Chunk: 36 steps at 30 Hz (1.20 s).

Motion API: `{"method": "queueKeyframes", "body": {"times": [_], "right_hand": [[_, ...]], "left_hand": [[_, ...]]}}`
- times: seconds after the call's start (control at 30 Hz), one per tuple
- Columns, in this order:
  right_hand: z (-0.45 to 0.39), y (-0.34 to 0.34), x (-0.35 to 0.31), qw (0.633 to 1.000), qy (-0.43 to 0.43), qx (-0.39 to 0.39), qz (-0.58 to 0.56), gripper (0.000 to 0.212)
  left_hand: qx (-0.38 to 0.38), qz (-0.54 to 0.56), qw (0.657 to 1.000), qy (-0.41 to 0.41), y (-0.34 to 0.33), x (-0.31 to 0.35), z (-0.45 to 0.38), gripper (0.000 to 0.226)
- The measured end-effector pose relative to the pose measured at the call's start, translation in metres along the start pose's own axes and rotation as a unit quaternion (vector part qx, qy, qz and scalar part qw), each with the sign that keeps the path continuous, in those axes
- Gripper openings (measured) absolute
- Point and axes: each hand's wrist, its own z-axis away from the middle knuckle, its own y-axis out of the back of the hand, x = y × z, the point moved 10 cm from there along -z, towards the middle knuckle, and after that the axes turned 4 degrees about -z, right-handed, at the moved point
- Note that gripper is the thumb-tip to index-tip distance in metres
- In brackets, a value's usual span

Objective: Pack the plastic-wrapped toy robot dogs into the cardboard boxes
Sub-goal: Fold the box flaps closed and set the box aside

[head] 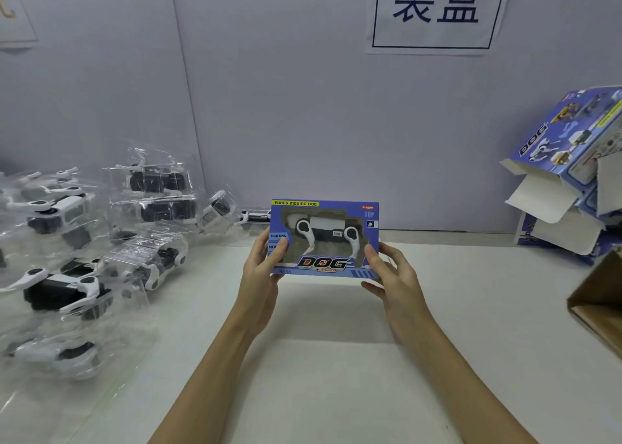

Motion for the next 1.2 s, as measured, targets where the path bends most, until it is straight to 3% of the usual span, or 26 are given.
{"method": "queueKeyframes", "body": {"times": [0.17,0.3,0.4,0.47,0.6,0.67,0.77,0.87,0.97,1.03,1.13,1.2], "right_hand": [[-0.004,0.003,-0.001,0.996,-0.003,-0.05,0.078,0.064],[-0.001,0.006,0.002,0.978,-0.066,-0.145,0.131,0.073],[0.001,0.012,-0.006,0.977,-0.086,-0.161,0.11,0.064],[-0.002,0.022,-0.024,0.989,-0.073,-0.116,0.054,0.062],[-0.006,0.051,-0.07,0.982,0.018,0.021,-0.186,0.057],[-0.001,0.072,-0.095,0.952,0.105,0.099,-0.269,0.054],[0.015,0.121,-0.13,0.891,0.229,0.247,-0.304,0.065],[0.024,0.18,-0.151,0.827,0.293,0.34,-0.338,0.074],[0.004,0.203,-0.147,0.886,0.213,0.346,-0.224,0.076],[-0.017,0.208,-0.137,0.917,0.163,0.349,-0.107,0.058],[-0.052,0.2,-0.137,0.935,0.159,0.315,0.034,0.04],[-0.077,0.198,-0.144,0.943,0.151,0.291,0.059,0.041]], "left_hand": [[-0.01,-0.043,0.999,0.017,0.007,-0.005,-0.001,0.036],[-0.011,-0.053,0.998,0.033,0.01,-0.012,-0.002,0.024],[-0.008,-0.051,0.998,0.034,0.006,-0.01,-0.001,0.045],[0.012,-0.02,0.999,0.042,0.009,-0.009,-0.001,0.065],[0.011,-0.016,0.998,0.059,0.015,-0.011,-0.002,0.065],[-0.002,-0.025,0.998,0.066,0.015,-0.016,-0.003,0.067],[-0.023,-0.041,0.996,0.071,0.01,-0.019,-0.004,0.069],[-0.044,-0.066,0.994,0.071,0.001,-0.024,-0.003,0.069],[-0.052,-0.082,0.992,0.075,-0.003,-0.028,-0.003,0.07],[-0.053,-0.09,0.992,0.076,-0.004,-0.028,-0.003,0.071],[-0.055,-0.096,0.991,0.079,-0.004,-0.028,-0.002,0.07],[-0.057,-0.098,0.99,0.08,-0.003,-0.029,-0.002,0.069]]}}
